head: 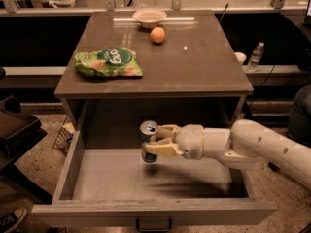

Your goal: Place redbull can into top drawer

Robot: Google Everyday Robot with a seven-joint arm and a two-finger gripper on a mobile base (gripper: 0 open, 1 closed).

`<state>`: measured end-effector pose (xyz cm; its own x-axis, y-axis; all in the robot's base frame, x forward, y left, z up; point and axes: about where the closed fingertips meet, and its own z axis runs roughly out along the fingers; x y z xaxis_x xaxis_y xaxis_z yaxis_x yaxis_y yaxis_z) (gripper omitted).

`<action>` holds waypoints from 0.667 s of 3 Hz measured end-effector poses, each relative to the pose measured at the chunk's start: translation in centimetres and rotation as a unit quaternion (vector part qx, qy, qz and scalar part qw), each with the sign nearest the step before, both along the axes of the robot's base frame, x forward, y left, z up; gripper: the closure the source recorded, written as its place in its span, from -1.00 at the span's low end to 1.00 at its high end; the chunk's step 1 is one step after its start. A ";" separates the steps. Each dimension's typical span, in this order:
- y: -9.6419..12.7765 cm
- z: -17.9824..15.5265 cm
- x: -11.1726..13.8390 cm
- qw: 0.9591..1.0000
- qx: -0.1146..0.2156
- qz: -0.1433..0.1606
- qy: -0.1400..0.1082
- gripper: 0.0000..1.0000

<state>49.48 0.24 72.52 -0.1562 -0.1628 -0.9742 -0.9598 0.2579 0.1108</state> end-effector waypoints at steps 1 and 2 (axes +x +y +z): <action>3.2 -1.9 -0.7 1.000 0.004 0.016 -0.026 1.00; 5.6 -3.7 -0.8 0.998 -0.003 0.022 -0.052 1.00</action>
Offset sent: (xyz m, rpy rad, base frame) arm -0.0077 0.0797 -0.0605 -0.0271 -0.1638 0.0487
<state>48.66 5.80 68.81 -0.0475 -0.1733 -0.9837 -0.9765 0.2151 0.0093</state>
